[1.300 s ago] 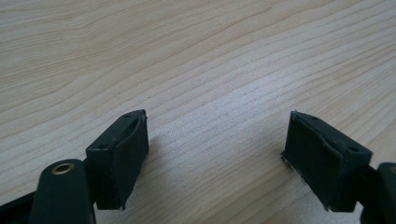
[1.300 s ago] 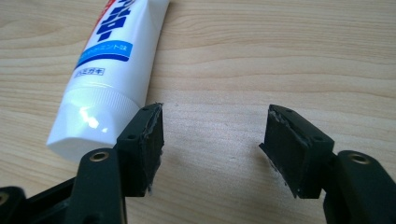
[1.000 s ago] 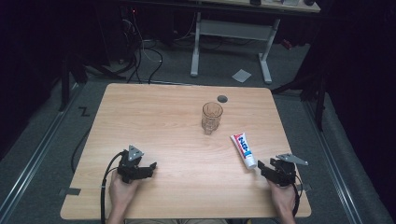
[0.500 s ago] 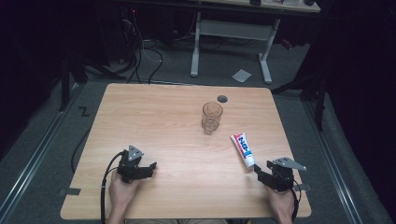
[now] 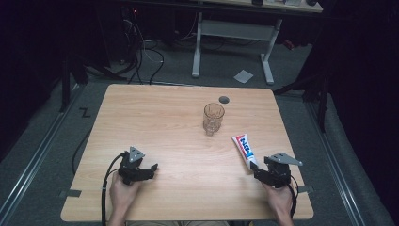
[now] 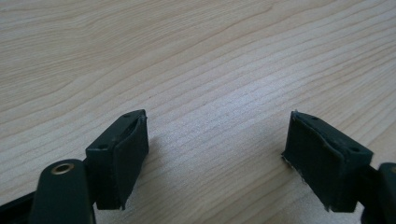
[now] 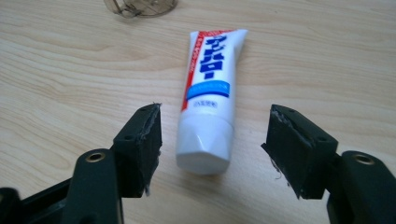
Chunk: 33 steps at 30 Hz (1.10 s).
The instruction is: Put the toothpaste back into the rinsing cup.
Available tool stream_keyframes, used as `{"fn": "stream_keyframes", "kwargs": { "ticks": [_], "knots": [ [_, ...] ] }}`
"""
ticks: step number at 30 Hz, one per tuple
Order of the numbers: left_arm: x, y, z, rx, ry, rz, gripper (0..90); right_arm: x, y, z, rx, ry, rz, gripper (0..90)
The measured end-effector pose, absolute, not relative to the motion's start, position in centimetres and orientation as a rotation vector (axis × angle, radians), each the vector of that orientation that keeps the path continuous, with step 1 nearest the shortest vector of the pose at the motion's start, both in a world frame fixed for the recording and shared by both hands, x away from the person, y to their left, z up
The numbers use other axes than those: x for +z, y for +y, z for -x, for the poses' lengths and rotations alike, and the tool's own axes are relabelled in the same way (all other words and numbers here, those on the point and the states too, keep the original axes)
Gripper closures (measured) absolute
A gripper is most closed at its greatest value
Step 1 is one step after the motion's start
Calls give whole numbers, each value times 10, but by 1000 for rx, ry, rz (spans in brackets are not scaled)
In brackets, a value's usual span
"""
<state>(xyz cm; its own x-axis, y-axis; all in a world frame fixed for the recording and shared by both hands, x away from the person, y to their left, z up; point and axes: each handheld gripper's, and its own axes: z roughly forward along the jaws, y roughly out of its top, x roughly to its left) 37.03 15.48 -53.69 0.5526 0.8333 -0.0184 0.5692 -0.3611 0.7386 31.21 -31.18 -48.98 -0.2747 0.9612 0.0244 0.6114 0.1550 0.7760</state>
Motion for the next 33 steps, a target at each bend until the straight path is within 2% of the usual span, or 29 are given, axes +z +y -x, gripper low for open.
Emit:
{"fn": "stream_keyframes", "kwargs": {
  "ticks": [33],
  "knots": [
    [-537, 155, -370, 474, 1125, -2074, 217, -479, -285, -381, 852, 2072, -1472, 349]
  ]
}}
